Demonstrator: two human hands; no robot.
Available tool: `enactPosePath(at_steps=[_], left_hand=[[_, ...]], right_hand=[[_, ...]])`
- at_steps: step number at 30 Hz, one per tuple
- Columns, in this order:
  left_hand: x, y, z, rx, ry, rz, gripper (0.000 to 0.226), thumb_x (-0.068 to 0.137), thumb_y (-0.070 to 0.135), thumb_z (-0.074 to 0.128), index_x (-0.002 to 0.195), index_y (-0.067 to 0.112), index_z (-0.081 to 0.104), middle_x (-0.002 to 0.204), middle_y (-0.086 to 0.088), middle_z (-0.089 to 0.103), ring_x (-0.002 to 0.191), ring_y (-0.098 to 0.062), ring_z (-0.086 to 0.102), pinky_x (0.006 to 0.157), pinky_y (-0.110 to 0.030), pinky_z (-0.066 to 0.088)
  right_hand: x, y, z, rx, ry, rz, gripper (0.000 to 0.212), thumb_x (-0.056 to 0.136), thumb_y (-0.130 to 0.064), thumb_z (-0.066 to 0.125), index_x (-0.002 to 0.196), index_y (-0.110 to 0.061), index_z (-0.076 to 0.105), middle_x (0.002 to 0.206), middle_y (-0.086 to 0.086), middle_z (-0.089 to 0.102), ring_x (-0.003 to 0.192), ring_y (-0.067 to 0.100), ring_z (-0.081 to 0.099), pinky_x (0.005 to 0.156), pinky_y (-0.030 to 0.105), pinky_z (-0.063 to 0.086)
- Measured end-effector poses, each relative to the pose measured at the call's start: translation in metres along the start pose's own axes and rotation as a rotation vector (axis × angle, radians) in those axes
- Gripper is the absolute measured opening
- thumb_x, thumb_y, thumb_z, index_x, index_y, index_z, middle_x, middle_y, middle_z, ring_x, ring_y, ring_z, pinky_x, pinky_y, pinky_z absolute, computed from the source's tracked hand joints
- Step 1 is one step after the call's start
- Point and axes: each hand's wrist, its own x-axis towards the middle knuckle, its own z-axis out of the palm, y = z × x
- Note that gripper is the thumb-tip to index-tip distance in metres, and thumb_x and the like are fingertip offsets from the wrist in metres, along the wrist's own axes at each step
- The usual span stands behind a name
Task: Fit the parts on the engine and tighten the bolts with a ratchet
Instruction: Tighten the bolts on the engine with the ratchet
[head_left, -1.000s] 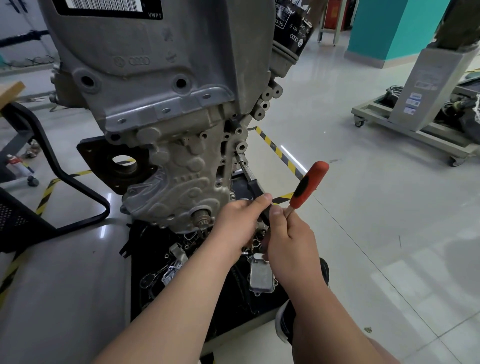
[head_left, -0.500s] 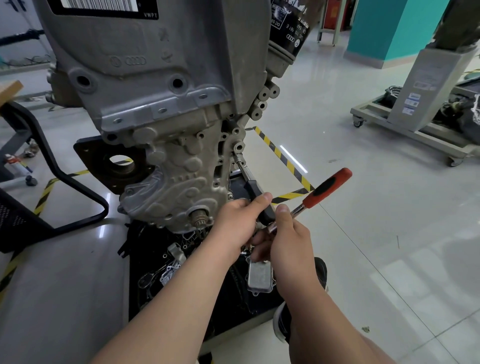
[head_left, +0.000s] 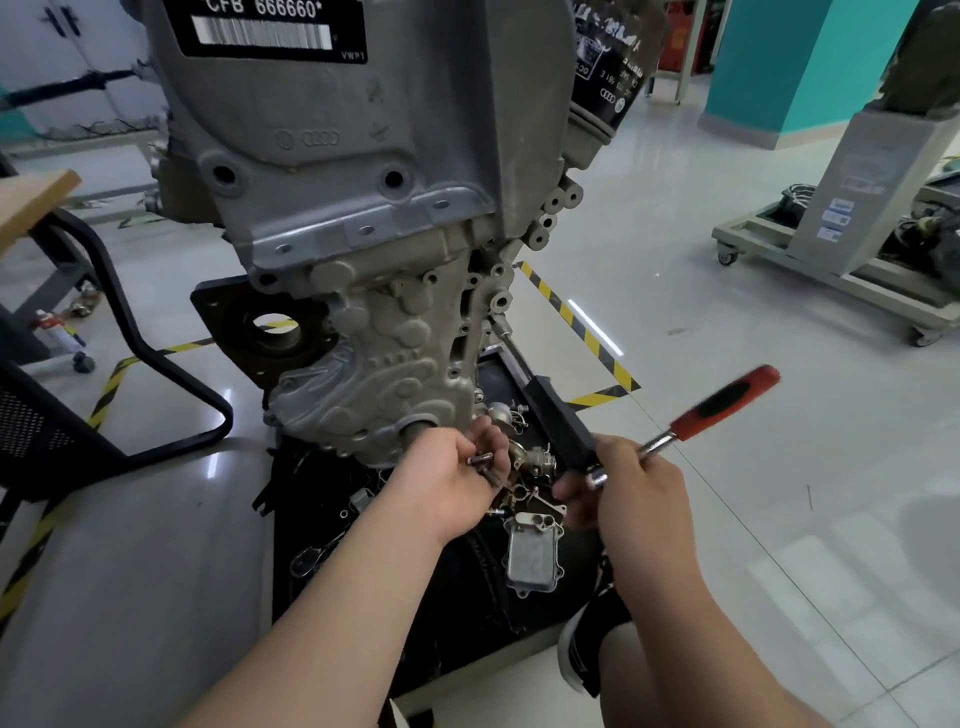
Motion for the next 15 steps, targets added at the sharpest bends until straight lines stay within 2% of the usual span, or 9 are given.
enactPosePath(at_steps=[2, 5, 8, 10, 15], left_hand=[[-0.003, 0.002, -0.006, -0.03, 0.02, -0.003, 0.039, 0.089, -0.01, 0.019, 0.086, 0.001, 0.057, 0.084, -0.012, 0.057, 0.071, -0.018, 0.057, 0.043, -0.02, 0.051], [-0.008, 0.005, -0.017, 0.011, 0.014, 0.004, 0.032, 0.095, -0.01, 0.028, 0.086, 0.0, 0.057, 0.083, -0.015, 0.063, 0.067, -0.019, 0.064, 0.044, -0.021, 0.052], [-0.015, 0.007, -0.032, 0.036, 0.001, 0.021, 0.022, 0.099, -0.002, 0.042, 0.087, 0.0, 0.061, 0.071, -0.013, 0.07, 0.06, -0.017, 0.07, 0.043, -0.019, 0.052], [-0.019, 0.01, -0.044, 0.04, 0.023, 0.034, 0.015, 0.097, 0.004, 0.051, 0.089, 0.0, 0.063, 0.07, -0.01, 0.072, 0.06, -0.014, 0.071, 0.042, -0.017, 0.05], [-0.025, 0.02, -0.07, 0.006, 0.135, 0.023, 0.023, 0.099, 0.023, 0.053, 0.086, 0.006, 0.062, 0.062, -0.002, 0.069, 0.046, -0.009, 0.064, 0.034, -0.015, 0.042]], right_hand=[[-0.002, 0.0, -0.009, -0.018, 0.008, 0.005, 0.033, 0.096, -0.017, 0.04, 0.083, -0.019, 0.071, 0.057, 0.011, 0.065, 0.038, 0.017, 0.049, 0.037, 0.019, 0.04], [0.002, 0.0, -0.018, -0.06, -0.032, 0.049, 0.033, 0.092, -0.021, 0.04, 0.084, -0.014, 0.072, 0.052, 0.012, 0.059, 0.037, 0.02, 0.044, 0.038, 0.024, 0.036], [0.005, 0.0, -0.021, -0.032, -0.098, 0.088, 0.038, 0.085, -0.023, 0.04, 0.074, -0.019, 0.076, 0.049, 0.014, 0.051, 0.036, 0.021, 0.036, 0.04, 0.027, 0.034], [0.006, 0.0, -0.022, -0.01, -0.144, 0.099, 0.037, 0.08, -0.026, 0.04, 0.073, -0.019, 0.076, 0.048, 0.014, 0.048, 0.035, 0.021, 0.034, 0.041, 0.029, 0.034], [0.007, 0.003, -0.02, 0.008, -0.253, 0.13, 0.036, 0.074, -0.029, 0.042, 0.061, -0.01, 0.07, 0.046, 0.014, 0.04, 0.036, 0.021, 0.028, 0.042, 0.033, 0.035]])
